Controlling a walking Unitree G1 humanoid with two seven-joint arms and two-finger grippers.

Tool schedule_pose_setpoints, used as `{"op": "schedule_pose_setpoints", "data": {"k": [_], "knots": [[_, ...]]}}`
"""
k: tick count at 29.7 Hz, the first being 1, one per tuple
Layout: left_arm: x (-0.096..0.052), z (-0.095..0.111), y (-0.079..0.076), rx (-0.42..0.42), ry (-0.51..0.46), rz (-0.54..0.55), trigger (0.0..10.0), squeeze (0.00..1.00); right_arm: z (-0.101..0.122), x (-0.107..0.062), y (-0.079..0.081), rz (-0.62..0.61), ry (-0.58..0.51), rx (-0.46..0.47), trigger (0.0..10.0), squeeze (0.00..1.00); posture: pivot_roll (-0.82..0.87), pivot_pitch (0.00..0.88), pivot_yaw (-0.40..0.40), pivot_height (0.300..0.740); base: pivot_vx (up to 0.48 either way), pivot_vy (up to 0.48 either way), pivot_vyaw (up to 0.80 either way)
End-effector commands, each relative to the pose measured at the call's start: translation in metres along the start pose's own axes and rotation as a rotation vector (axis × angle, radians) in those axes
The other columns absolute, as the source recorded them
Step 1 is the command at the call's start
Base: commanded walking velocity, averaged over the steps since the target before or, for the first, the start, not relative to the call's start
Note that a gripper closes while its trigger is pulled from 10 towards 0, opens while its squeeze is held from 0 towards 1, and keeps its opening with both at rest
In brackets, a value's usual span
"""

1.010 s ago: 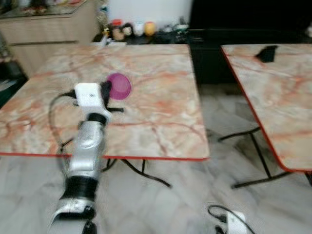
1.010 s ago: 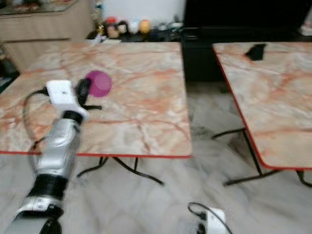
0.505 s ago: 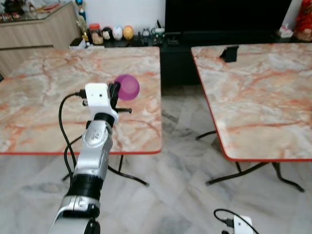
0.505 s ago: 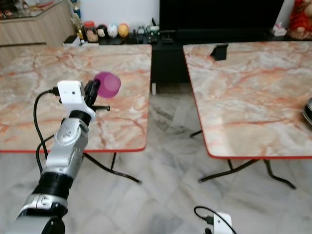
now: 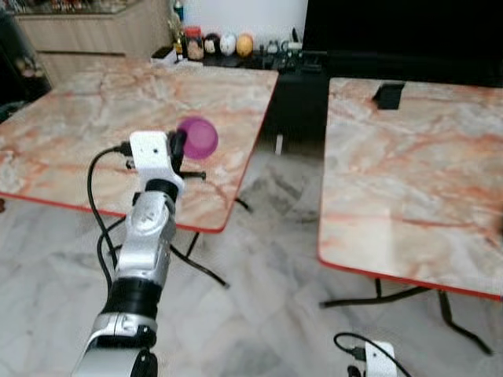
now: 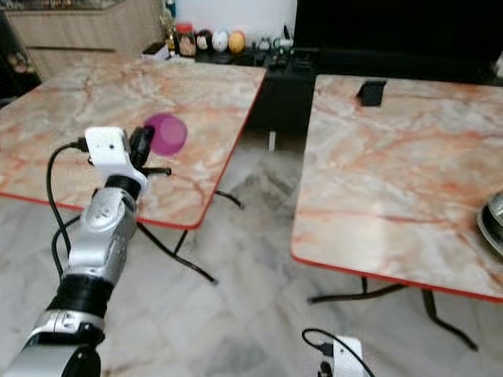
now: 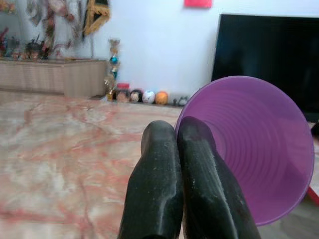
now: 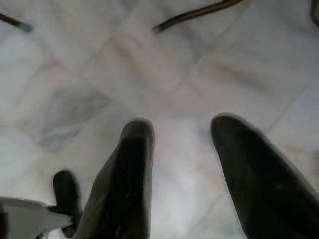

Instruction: Setting the table

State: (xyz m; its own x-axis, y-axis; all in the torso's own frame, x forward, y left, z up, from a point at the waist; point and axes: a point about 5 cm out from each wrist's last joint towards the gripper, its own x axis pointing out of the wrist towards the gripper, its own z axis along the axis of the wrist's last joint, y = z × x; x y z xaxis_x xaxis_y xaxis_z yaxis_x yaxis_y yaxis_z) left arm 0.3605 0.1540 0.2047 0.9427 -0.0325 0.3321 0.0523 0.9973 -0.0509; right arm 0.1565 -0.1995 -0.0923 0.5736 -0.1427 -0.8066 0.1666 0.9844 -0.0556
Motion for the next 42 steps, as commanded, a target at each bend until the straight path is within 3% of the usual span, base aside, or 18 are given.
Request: {"op": "schedule_pose_setpoints", "data": {"k": [1,15,27,42], "knots": [[0.000,0.000,0.001,-0.005,0.005,0.001,10.0,0.00,-0.008,-0.002,-0.001,-0.001,0.026,0.020,10.0,0.00,0.02,0.000,0.011,0.740,0.000,-0.469,0.00],[0.001,0.000,0.000,-0.010,0.007,-0.015,10.0,0.00,-0.006,-0.001,0.002,-0.004,0.028,0.029,10.0,0.00,0.02,0.000,0.010,0.740,0.000,-0.468,0.00],[0.001,0.001,0.008,-0.007,0.004,0.008,10.0,0.00,-0.007,-0.001,0.001,-0.001,0.033,0.020,10.0,0.00,0.02,0.000,0.005,0.740,0.000,-0.448,-0.61],[0.000,0.000,0.010,0.007,0.009,0.036,10.0,0.00,-0.001,0.001,0.004,0.007,0.026,-0.002,10.0,0.00,0.02,0.000,0.002,0.740,0.000,-0.038,0.00]]}}
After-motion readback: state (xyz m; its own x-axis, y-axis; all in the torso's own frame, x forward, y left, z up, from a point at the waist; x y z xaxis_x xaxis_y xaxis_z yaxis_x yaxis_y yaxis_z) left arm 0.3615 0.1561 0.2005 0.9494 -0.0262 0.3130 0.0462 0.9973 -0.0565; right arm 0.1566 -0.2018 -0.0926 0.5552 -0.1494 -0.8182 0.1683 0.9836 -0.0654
